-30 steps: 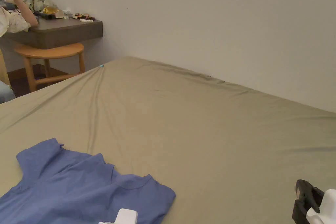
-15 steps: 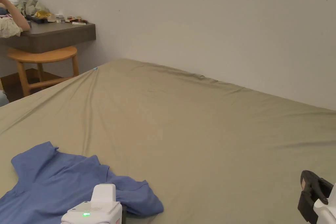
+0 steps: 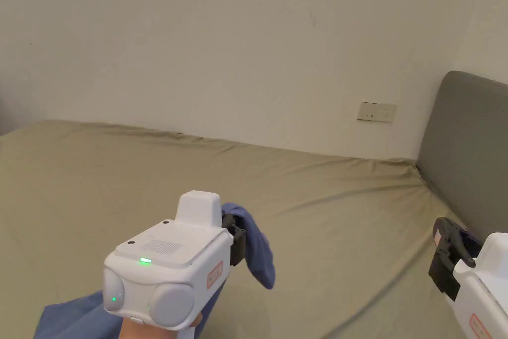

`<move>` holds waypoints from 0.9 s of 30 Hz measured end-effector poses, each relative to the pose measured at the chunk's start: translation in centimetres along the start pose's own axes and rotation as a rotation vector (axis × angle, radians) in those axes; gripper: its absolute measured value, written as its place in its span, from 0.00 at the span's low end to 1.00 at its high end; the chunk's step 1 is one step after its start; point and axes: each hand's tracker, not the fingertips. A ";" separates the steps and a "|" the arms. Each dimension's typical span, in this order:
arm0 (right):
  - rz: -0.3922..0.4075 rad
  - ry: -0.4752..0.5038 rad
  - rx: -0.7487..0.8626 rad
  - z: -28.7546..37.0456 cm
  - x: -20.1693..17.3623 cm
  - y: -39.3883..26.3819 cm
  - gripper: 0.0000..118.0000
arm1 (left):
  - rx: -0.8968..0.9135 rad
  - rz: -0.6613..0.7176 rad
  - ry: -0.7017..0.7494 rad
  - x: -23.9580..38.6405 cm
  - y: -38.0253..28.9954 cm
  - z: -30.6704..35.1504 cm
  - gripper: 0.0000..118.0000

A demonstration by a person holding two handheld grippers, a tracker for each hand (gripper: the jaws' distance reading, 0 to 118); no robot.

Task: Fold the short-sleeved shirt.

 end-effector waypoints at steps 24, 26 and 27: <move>-0.043 -0.124 -0.127 6.2 8.6 -6.5 0.00 | -0.514 -0.103 -0.394 18.9 -17.4 -4.9 0.98; -0.046 -0.111 -0.088 6.7 8.3 -5.7 0.00 | -0.318 -0.073 -0.326 15.3 -12.7 -2.5 0.97; -0.044 -0.102 -0.066 7.0 8.0 -5.3 0.00 | -0.235 -0.081 -0.251 13.2 -10.4 -1.1 0.97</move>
